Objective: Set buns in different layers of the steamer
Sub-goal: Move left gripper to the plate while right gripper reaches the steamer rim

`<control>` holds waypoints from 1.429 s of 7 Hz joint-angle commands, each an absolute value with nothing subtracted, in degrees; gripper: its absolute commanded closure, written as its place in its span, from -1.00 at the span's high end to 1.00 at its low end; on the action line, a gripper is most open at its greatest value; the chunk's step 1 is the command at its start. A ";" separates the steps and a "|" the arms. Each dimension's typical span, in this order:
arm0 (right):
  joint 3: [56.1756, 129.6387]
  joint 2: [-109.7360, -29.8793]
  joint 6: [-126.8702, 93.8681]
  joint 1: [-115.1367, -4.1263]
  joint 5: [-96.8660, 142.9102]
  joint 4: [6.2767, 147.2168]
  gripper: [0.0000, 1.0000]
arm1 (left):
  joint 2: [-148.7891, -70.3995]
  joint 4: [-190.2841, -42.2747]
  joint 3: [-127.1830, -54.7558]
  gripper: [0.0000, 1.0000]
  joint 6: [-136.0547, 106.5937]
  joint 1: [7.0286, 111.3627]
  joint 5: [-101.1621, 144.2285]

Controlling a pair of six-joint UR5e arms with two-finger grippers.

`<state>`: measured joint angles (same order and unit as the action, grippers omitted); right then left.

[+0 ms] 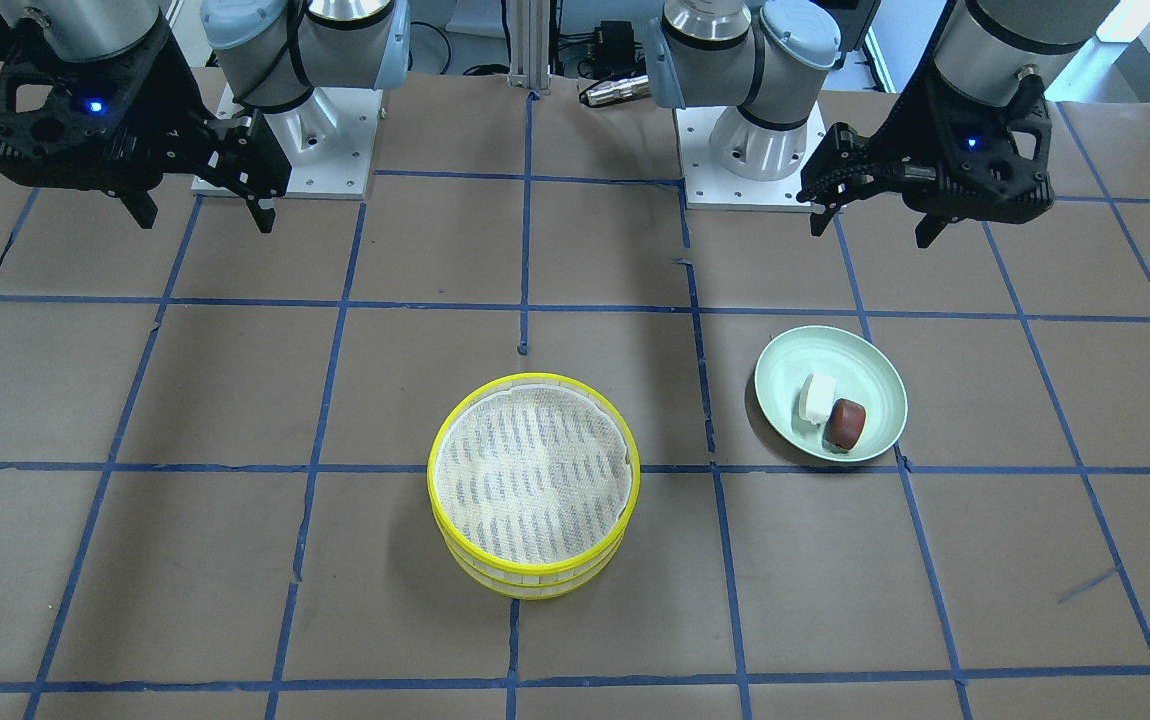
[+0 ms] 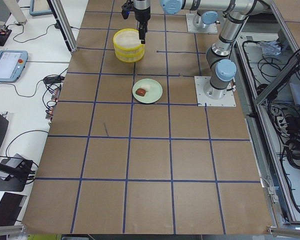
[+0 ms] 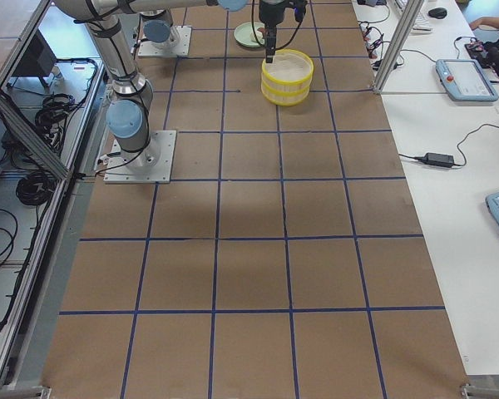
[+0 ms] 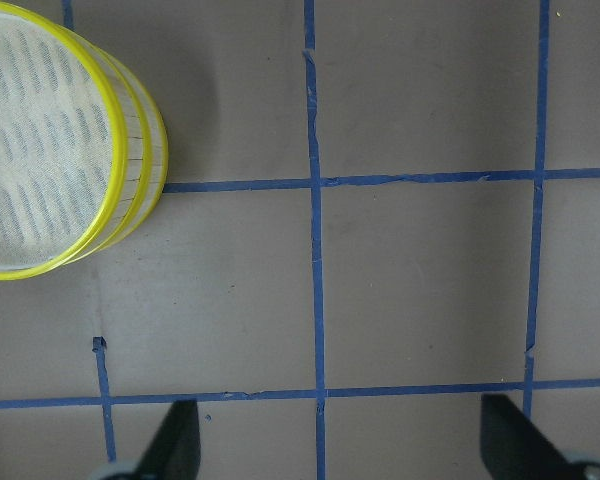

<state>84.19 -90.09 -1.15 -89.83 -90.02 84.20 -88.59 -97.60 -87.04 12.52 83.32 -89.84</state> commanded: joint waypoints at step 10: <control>82.70 -78.61 -5.77 -95.62 -89.21 94.82 0.97 | -108.87 -73.30 -102.30 1.00 18.64 77.71 -97.69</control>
<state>82.69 -82.42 -3.04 -93.75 -89.28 92.18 -104.75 -74.66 -101.52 18.89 78.93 -93.50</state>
